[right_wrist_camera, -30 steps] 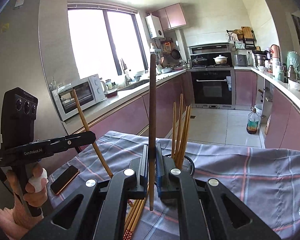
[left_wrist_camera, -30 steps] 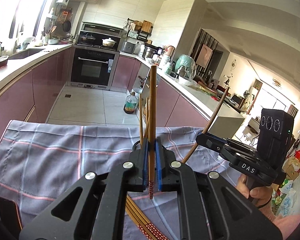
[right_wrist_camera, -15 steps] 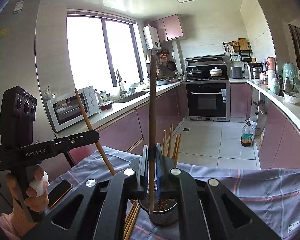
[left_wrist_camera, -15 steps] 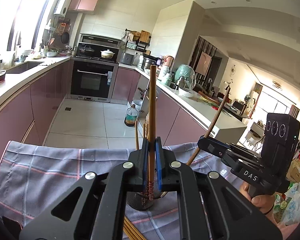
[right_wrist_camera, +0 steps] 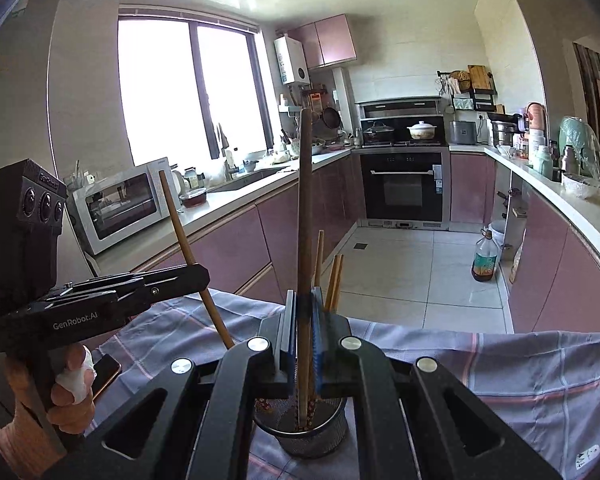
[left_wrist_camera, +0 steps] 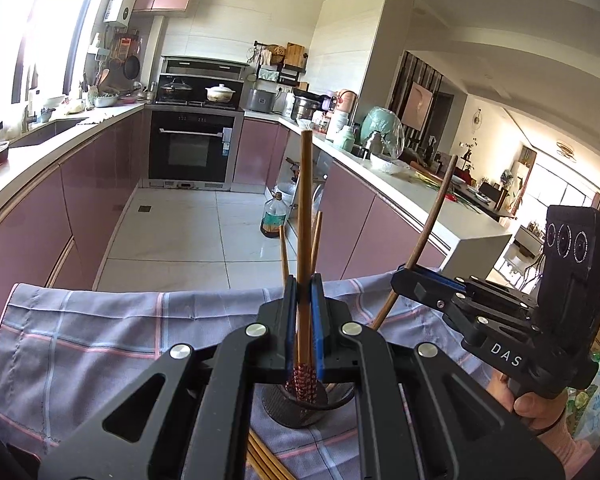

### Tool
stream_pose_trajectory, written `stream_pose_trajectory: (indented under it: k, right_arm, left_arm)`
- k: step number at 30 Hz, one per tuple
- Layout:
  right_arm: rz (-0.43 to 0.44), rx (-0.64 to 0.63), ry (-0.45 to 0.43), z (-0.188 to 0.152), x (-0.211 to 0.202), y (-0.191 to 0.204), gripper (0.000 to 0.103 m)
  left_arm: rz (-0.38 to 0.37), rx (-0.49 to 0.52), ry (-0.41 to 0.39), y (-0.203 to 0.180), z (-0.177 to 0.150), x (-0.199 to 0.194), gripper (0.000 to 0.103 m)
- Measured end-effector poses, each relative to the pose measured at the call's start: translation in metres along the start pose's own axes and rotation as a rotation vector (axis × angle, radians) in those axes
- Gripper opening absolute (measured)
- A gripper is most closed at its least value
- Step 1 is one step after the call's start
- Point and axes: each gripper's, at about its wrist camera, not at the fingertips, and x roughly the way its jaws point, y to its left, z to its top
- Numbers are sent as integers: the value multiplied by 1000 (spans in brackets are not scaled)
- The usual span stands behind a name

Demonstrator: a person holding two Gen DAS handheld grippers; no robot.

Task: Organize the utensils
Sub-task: 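Lower the chopstick into the mesh cup and open the left tool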

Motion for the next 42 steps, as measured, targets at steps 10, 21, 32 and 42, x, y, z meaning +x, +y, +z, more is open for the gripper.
stream_pose_trajectory:
  k: [10,21,32,42]
  right_arm:
    - [-12,4,95,-13,26,-4,6]
    - [-21,37,162,-22,46,-14,6]
    - [-24,74,180,-21,58,-21,7]
    - [-30,77,180,-25,56,-20,9]
  left_arm:
    - [28,17,98,10,-14,40,8]
    - [39,16,160,26,-23,65,8]
    - [45,11,178,32,-23,85,9]
    - [52,-10,188,38,-30,92,9]
